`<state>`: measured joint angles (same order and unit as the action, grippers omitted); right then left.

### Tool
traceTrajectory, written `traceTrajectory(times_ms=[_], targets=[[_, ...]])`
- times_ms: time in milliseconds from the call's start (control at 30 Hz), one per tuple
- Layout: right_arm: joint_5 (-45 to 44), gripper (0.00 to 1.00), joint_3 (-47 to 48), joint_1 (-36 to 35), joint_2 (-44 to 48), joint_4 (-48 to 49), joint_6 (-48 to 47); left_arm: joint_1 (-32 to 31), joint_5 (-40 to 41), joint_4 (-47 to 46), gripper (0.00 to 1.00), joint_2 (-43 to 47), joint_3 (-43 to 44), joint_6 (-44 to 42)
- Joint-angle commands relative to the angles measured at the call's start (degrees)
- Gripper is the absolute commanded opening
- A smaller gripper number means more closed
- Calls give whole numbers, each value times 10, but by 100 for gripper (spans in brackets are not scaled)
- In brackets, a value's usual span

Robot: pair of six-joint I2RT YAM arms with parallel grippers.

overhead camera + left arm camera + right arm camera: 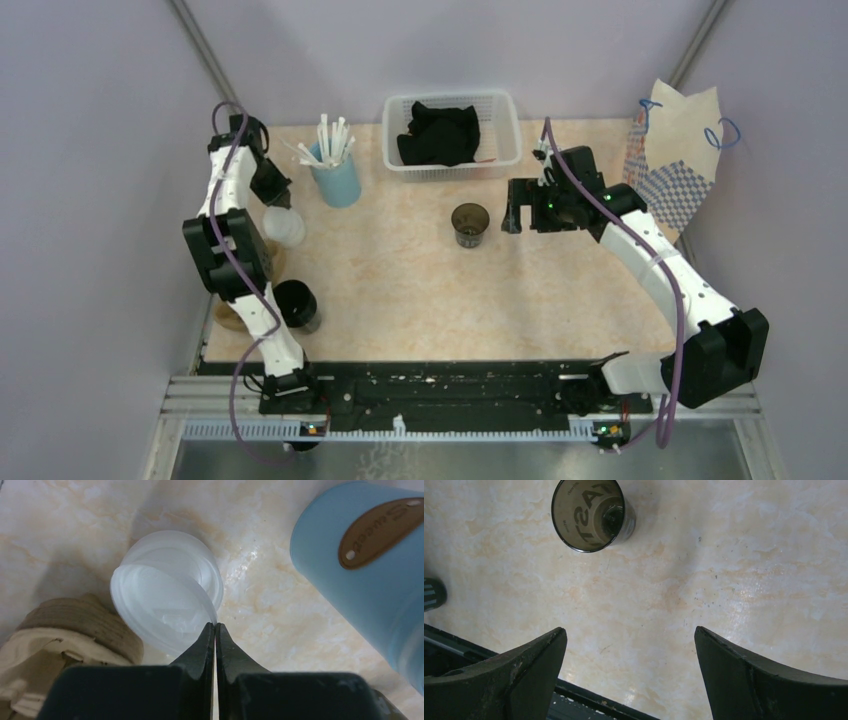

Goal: Pack the takeout coffee

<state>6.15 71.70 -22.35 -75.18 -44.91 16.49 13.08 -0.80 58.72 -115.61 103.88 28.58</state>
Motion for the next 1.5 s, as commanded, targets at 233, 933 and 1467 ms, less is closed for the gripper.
traceTrajectory(times_ms=[233,933,1467], targets=[[28,99,25,3,31,2,6,0,-11,50,2,201,-20,30],[425,98,-80,-38,110,274,323,-233,-515,-736,0,568,-420,455],[336,99,-11,-33,99,364,355,-344,-581,-815,0,393,-309,462]])
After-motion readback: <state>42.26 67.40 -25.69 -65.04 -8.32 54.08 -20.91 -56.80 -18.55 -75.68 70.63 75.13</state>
